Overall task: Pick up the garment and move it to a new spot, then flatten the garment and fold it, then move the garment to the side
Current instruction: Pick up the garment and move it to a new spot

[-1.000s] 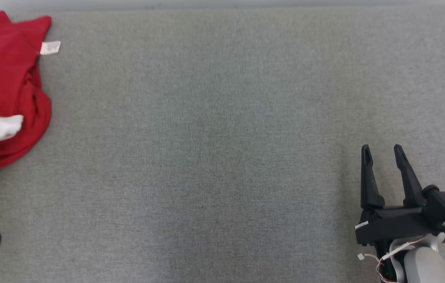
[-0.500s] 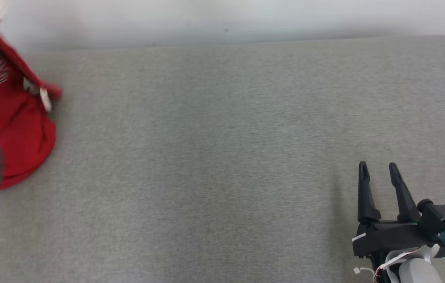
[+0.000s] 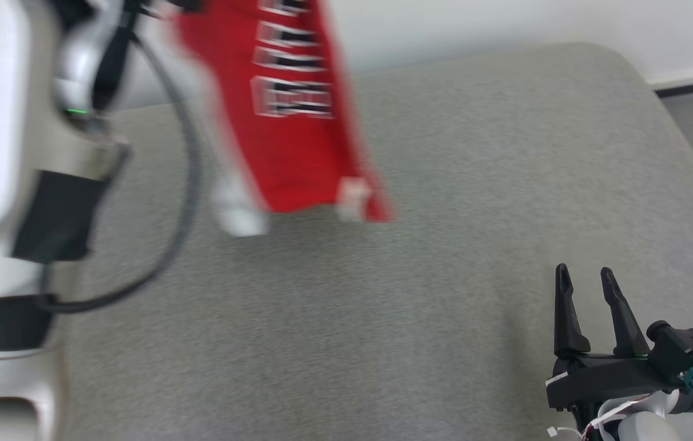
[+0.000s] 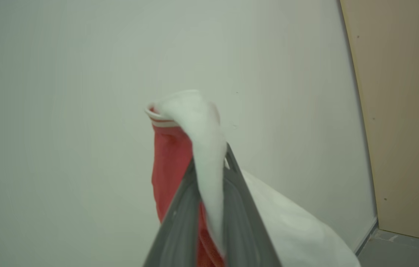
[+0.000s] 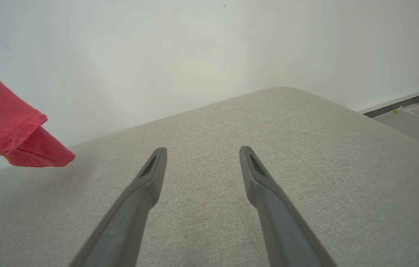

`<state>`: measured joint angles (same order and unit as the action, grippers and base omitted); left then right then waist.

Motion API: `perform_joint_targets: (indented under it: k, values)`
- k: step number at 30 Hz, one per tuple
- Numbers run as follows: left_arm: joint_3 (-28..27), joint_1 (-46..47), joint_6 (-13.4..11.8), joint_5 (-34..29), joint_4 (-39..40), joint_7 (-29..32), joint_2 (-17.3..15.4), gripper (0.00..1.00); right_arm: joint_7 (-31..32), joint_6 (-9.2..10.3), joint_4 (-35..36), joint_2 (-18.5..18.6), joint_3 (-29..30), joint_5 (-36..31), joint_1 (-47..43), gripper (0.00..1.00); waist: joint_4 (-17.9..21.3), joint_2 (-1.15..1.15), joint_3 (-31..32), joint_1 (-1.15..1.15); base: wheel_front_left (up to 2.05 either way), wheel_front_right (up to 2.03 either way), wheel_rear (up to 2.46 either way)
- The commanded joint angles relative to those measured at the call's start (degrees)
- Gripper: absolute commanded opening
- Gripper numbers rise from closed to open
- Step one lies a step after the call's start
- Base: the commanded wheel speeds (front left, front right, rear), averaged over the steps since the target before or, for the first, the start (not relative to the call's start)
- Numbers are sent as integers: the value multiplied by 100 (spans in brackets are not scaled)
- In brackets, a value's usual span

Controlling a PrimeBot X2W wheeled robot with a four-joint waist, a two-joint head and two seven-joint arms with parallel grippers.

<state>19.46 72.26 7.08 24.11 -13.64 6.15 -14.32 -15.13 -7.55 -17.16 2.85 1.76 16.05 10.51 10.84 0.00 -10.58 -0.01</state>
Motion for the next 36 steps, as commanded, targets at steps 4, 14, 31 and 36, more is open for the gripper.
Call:
perform_joint_targets:
  k: [4, 14, 31, 36]
  values:
    - [271, -18, 25, 151, -120, -21, 268, 0, -2, 12, 25, 5, -5, 91, -36, 100, 447, 0, -86, 1, 0, 0, 0]
    - [467, -1835, -210, 461, -330, -510, 378, 0, -3, 12, 54, 5, 107, 121, -134, 100, 392, 0, -187, 1, 0, 0, 0]
    - [-410, -6047, -826, 1282, -311, -1711, -266, 0, -3, 12, -113, 8, 141, -236, -239, 100, -327, 0, 82, 1, 0, 0, 0]
    - [-299, -6362, -833, 1178, -402, -1866, -159, 100, -3, 12, -148, 6, 101, -323, -250, 100, -456, 0, 270, 1, 0, 0, 0]
